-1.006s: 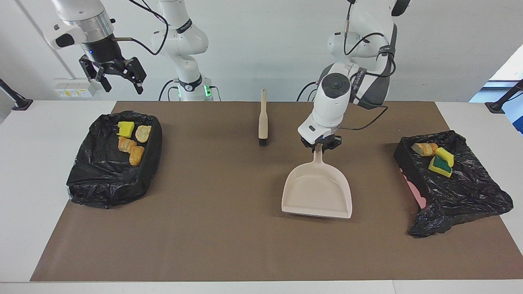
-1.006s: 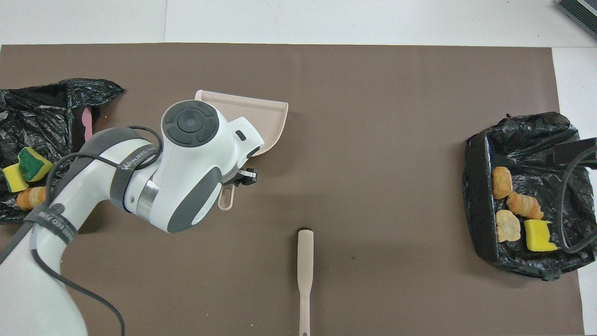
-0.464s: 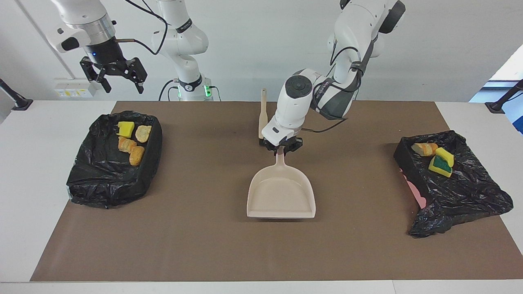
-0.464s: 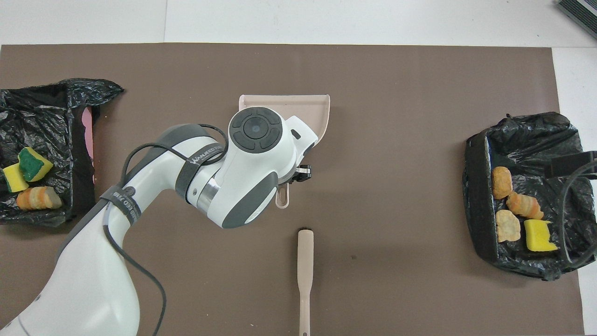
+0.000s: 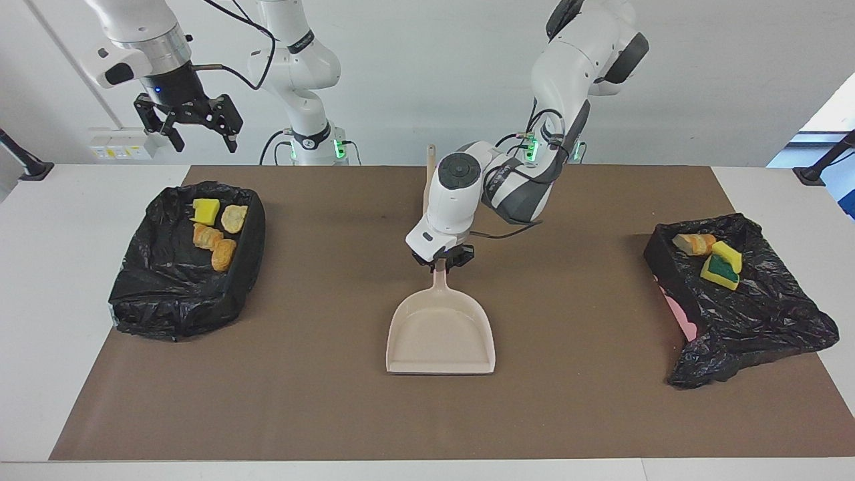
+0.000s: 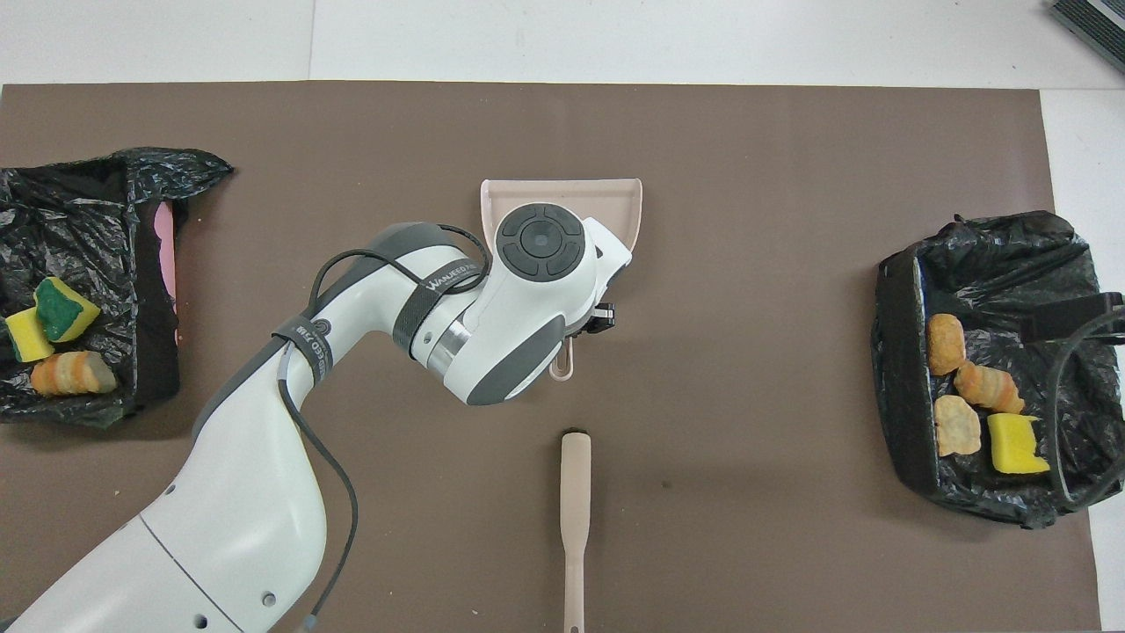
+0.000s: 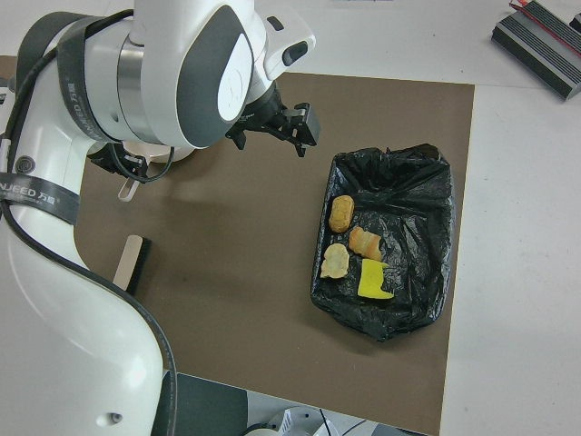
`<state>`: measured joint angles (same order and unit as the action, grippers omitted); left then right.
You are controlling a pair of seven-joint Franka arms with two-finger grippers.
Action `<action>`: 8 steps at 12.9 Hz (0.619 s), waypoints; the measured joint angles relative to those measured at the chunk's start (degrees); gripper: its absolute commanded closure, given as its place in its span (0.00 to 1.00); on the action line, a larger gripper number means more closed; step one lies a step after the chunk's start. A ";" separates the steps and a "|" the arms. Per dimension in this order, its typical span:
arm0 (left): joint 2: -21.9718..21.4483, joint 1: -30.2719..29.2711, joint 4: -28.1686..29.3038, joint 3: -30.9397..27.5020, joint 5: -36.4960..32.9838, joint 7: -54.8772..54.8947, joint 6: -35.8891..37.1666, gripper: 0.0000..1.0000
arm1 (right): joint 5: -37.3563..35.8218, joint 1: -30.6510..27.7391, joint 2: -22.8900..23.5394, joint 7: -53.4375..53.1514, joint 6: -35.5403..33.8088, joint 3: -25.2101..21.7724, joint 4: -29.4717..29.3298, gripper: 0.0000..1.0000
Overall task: Sweep and dump trash in bin
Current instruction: 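Place the empty dustpan at the table center with the left gripper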
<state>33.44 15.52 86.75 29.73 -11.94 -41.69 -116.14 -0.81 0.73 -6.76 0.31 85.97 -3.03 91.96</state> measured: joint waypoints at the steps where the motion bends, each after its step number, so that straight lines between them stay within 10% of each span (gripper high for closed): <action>1: 0.00 -0.01 -0.23 0.00 -0.01 -0.04 -0.13 0.26 | 0.00 0.02 -0.02 0.00 0.00 0.00 0.02 0.00; 3: -0.01 -0.01 -0.58 0.01 -0.02 -0.10 -0.25 0.00 | 0.00 0.13 -0.04 0.00 0.00 0.00 0.09 0.00; 8: -3.48 -0.12 -0.46 -0.10 -0.21 -0.06 0.51 0.00 | 0.00 0.43 -0.34 0.00 -0.02 0.00 0.63 0.00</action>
<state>29.96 15.40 86.29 29.64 -12.15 -41.75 -115.63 -0.81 1.15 -7.10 0.31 85.95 -3.02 92.59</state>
